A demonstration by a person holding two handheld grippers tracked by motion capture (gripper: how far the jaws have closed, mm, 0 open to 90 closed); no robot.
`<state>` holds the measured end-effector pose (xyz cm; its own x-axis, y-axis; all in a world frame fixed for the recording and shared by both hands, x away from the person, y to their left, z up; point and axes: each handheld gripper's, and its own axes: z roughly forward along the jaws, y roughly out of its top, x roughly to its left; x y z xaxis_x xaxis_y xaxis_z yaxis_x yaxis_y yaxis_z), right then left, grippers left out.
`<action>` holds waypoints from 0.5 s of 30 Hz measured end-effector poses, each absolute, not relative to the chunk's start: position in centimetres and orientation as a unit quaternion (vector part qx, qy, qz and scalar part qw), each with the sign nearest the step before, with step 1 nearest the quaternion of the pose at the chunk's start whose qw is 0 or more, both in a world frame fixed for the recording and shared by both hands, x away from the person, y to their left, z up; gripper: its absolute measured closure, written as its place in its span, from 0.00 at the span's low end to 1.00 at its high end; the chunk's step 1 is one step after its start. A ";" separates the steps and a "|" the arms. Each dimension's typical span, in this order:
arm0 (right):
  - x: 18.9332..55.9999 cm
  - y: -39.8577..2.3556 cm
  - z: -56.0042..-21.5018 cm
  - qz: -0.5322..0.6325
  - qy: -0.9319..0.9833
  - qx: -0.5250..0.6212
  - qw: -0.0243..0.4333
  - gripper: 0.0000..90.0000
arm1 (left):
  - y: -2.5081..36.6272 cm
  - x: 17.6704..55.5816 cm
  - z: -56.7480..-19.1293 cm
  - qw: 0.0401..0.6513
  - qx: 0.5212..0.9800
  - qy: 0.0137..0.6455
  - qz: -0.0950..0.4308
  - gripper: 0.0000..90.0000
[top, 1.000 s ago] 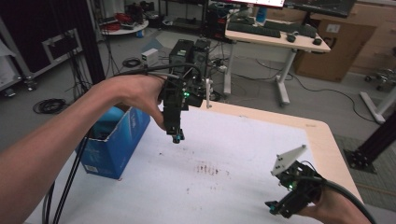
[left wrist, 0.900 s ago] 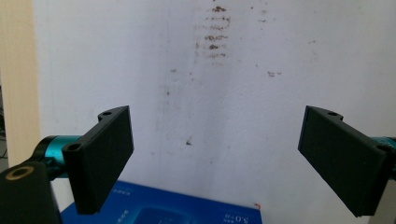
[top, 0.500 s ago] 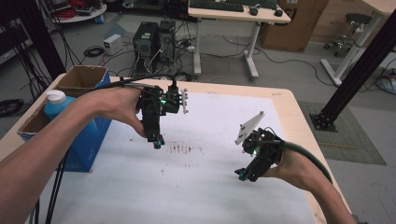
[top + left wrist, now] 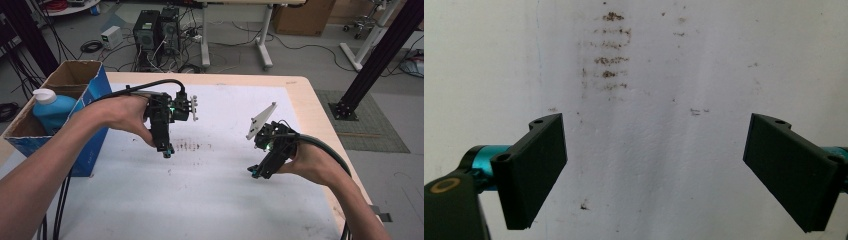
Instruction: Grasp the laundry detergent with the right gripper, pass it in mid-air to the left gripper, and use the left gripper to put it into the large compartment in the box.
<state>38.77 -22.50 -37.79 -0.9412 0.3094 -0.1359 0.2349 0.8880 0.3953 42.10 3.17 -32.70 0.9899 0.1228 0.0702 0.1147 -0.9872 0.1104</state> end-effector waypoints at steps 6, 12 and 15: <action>38.8 -22.5 -37.9 0.190 0.967 0.141 0.097 0.14 | 3.1 42.1 -32.7 0.050 0.996 0.061 0.039 0.12; 38.8 -22.5 -37.9 0.189 0.967 0.141 0.097 0.14 | 3.2 42.1 -32.8 0.053 0.996 0.063 0.040 0.12; 38.8 -22.5 -37.9 0.192 0.967 0.139 0.097 0.14 | 3.3 42.0 -32.9 0.054 0.996 0.064 0.038 0.12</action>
